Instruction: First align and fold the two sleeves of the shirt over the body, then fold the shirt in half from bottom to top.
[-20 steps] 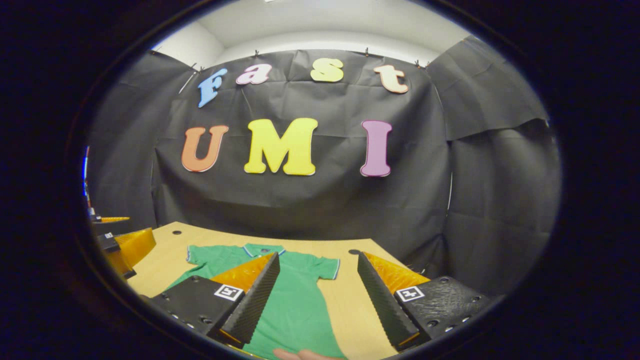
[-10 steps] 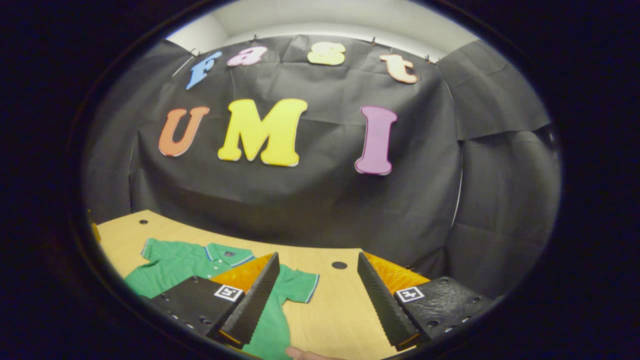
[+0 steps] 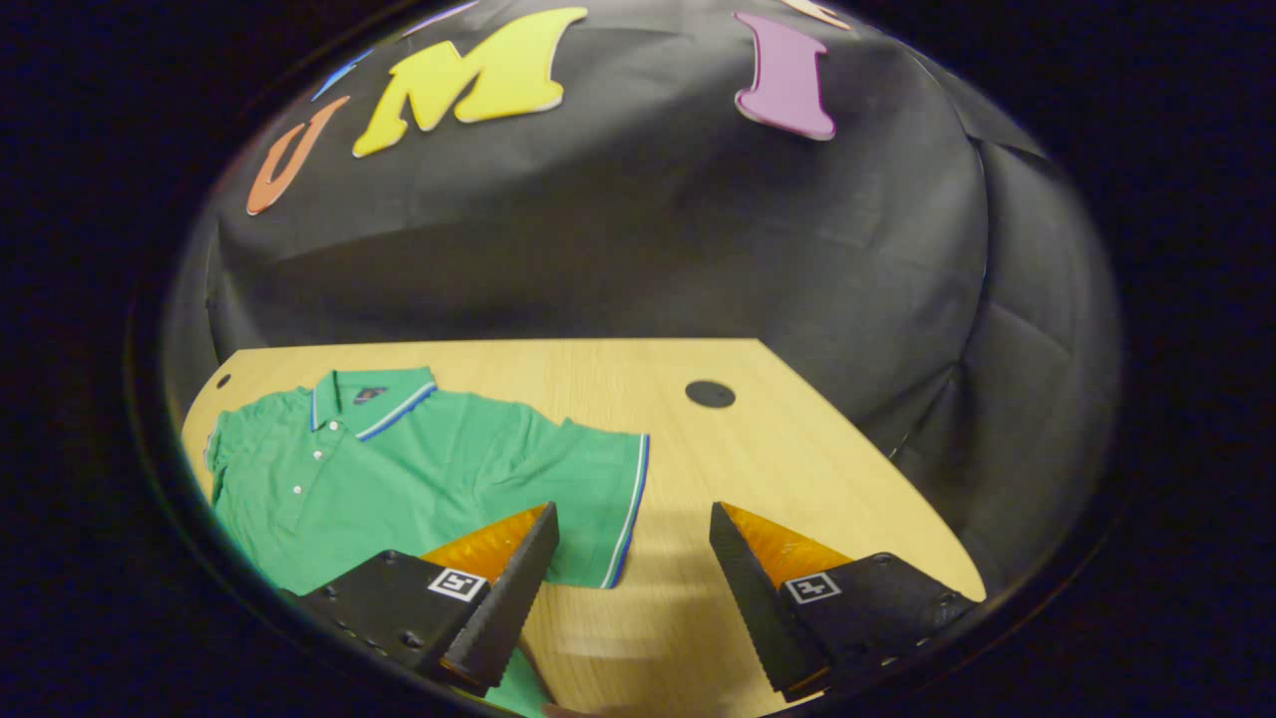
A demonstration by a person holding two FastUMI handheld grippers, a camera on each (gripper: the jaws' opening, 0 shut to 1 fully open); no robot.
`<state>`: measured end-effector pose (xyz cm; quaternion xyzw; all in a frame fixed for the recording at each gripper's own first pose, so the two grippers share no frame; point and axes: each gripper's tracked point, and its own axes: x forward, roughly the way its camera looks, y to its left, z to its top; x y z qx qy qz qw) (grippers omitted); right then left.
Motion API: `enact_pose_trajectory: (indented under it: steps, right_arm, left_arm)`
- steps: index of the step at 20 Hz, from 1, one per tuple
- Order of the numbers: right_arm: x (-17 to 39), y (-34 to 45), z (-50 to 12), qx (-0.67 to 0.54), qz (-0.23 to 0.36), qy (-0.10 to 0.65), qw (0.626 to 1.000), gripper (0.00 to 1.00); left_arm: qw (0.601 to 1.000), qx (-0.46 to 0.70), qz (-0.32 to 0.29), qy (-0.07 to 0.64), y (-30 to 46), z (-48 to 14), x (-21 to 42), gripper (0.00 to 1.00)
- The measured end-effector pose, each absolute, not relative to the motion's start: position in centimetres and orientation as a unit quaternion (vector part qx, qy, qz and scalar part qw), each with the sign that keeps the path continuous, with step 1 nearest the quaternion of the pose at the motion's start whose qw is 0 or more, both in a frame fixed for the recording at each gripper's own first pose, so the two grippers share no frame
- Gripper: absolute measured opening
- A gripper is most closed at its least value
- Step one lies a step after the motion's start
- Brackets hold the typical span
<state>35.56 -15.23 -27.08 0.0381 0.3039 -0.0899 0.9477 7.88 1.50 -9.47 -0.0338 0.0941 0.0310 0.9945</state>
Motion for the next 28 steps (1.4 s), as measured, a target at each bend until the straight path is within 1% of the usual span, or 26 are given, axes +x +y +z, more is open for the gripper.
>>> enact_pose_trajectory:
  steps: [2,3,4,5,8,9,10,11,12,13,17,19,22,23,24,27,28]
  right_arm:
    - [36.6,-15.5,-28.1,0.072,-0.101,0.317,0.94,0.9]
    - [36.7,-15.7,-28.5,0.091,-0.108,0.326,0.935,0.8]
    - [36.8,-15.2,-28.8,0.106,-0.103,0.333,0.931,0.7]
    - [37.2,-15.5,-28.7,0.099,-0.107,0.325,0.934,0.54]
    - [37.6,-14.8,-28.7,0.101,-0.093,0.324,0.936,0.53]
    - [37.6,-14.4,-28.5,0.111,-0.088,0.323,0.936,0.34]
    - [37.6,-14.1,-28.6,0.117,-0.083,0.325,0.935,0.29]
    - [37.8,-14.2,-28.6,0.114,-0.082,0.323,0.936,0.07]
    - [37.8,-14.3,-28.5,0.104,-0.082,0.323,0.937,0.07]
    - [37.8,-14.3,-28.2,0.09,-0.079,0.322,0.939,0.0]
    - [37.9,-13.3,-24.1,0.022,-0.072,0.281,0.957,0.0]
    - [38.0,-11.6,-21.6,0.003,-0.064,0.255,0.965,0.0]
    - [37.7,-8.6,-19.7,-0.045,-0.049,0.235,0.97,0.0]
    - [37.7,-7.8,-18.9,-0.065,-0.048,0.222,0.972,0.0]
    - [37.6,-6.2,-18.3,-0.081,-0.035,0.207,0.974,0.0]
    - [36.7,-1.5,-17.4,-0.102,0.004,0.183,0.978,0.0]
    - [36.2,0.1,-16.9,-0.094,0.021,0.174,0.98,0.02]
  left_arm:
    - [0.995,-0.025,0.031,0.094,1.7,-9.7,8.0,1.0]
    - [0.995,-0.025,0.03,0.095,1.7,-9.9,8.1,1.0]
    - [0.994,-0.026,0.028,0.098,1.6,-10.3,8.3,1.0]
    - [0.994,-0.028,0.026,0.103,1.6,-10.7,8.5,1.0]
    - [0.993,-0.03,0.026,0.114,1.8,-11.7,8.9,1.0]
    - [0.992,-0.029,0.027,0.118,1.9,-12.1,9.1,1.0]
    - [0.992,-0.028,0.028,0.121,2.0,-12.3,9.1,1.0]
    - [0.992,-0.028,0.03,0.123,2.1,-12.4,9.2,1.0]
    - [0.992,-0.029,0.029,0.121,2.2,-12.4,9.3,1.0]
    - [0.992,-0.03,0.028,0.121,2.4,-12.4,9.4,1.0]
    - [0.991,-0.025,0.035,0.125,3.3,-12.7,9.6,1.0]
    - [0.99,-0.019,0.042,0.131,4.0,-13.0,9.5,1.0]
    - [0.991,-0.017,0.046,0.121,4.6,-12.1,9.2,1.0]
    - [0.992,-0.019,0.047,0.118,4.7,-11.9,9.1,0.95]
    - [0.992,-0.021,0.049,0.115,4.8,-11.7,9.1,1.0]
    - [0.992,-0.022,0.053,0.116,4.9,-11.8,9.1,1.0]
    - [0.991,-0.022,0.054,0.117,4.9,-11.9,9.1,1.0]
